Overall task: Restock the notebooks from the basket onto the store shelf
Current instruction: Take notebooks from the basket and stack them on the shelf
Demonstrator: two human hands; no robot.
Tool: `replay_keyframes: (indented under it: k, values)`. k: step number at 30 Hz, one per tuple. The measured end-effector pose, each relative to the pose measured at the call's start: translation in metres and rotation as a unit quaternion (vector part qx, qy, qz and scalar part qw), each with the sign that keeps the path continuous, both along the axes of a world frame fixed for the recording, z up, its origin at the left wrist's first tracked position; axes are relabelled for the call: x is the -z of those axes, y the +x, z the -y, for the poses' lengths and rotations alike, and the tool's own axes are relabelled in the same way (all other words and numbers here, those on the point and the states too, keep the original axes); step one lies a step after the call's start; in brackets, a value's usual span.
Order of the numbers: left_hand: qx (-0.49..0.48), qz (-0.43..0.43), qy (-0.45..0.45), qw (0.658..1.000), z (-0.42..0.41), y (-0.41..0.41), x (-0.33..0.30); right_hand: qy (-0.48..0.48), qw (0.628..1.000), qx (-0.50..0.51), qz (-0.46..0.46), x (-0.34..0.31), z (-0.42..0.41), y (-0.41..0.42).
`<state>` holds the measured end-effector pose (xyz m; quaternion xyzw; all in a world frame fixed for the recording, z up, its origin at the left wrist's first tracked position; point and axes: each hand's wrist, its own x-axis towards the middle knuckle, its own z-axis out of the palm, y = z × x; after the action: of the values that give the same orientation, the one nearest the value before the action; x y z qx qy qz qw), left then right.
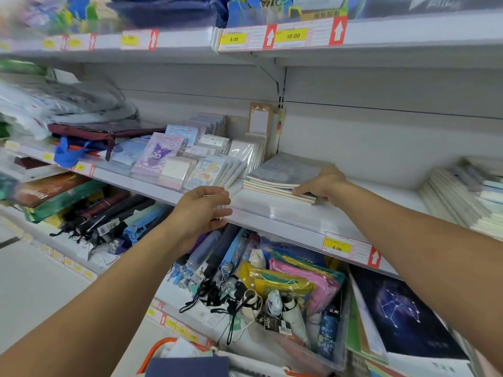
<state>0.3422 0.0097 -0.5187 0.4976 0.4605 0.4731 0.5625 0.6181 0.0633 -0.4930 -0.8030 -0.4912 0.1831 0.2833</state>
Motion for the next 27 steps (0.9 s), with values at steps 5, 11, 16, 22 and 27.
replay_keyframes:
  k: [5,11,16,22,27]
  values:
    - [-0.005,-0.016,-0.003,1.000,0.002,-0.007,0.009,0.006,0.999,0.013,-0.039,0.002,-0.001,0.002]
    - [-0.021,-0.026,-0.015,0.999,0.006,-0.013,0.019,0.041,0.992,0.043,-0.113,0.009,-0.001,0.003]
    - [-0.019,-0.035,-0.021,0.999,0.007,-0.016,0.024,0.051,0.988,0.048,-0.135,0.012,-0.001,0.001]
    - [-0.021,-0.043,-0.024,0.999,0.009,-0.018,0.025,0.055,0.990,0.040,-0.122,0.013,0.005,0.000]
    - [-0.021,-0.059,-0.023,0.998,0.014,-0.023,0.029,0.081,0.995,0.032,-0.042,0.010,0.011,0.002]
